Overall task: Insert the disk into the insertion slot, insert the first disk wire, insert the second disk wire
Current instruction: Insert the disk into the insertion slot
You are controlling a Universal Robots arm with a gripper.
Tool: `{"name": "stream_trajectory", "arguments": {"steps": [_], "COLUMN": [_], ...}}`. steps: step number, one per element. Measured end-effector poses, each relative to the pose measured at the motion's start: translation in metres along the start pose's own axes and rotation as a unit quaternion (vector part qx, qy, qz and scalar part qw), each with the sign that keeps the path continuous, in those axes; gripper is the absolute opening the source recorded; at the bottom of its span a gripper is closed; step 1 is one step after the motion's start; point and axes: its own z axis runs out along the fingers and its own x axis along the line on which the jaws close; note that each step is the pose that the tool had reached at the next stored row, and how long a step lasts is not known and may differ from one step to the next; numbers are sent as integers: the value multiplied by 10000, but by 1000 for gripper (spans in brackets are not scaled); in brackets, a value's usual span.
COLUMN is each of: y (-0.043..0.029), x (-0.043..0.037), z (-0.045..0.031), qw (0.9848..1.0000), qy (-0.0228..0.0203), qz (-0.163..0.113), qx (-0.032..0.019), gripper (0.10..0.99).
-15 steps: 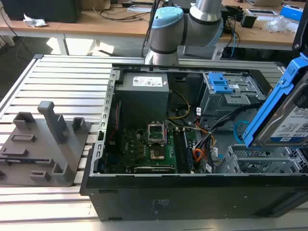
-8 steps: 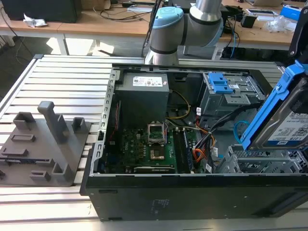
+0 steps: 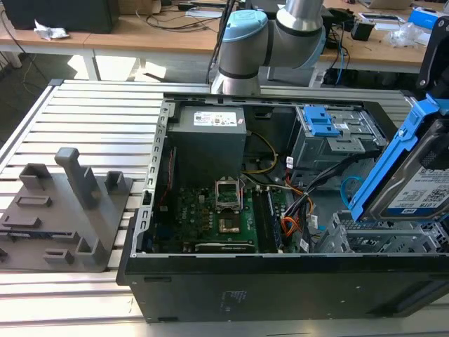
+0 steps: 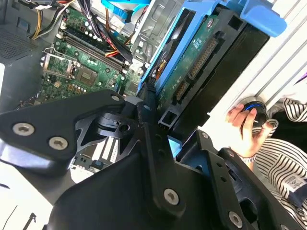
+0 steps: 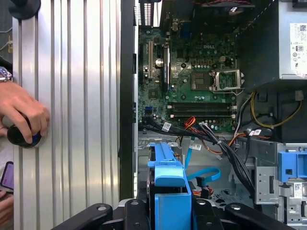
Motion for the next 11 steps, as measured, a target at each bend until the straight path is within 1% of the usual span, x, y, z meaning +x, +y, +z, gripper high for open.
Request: {"name": "stream_trajectory", "arguments": {"steps": [4, 7, 11], "y": [-1, -3, -5], "x": [0, 0, 0], "z": [32, 82, 116], "qw": [10000, 10000, 10000], "qy": [0, 0, 0], "qz": [0, 0, 0], "qx": [0, 0, 0], "gripper": [361, 361, 361]}}
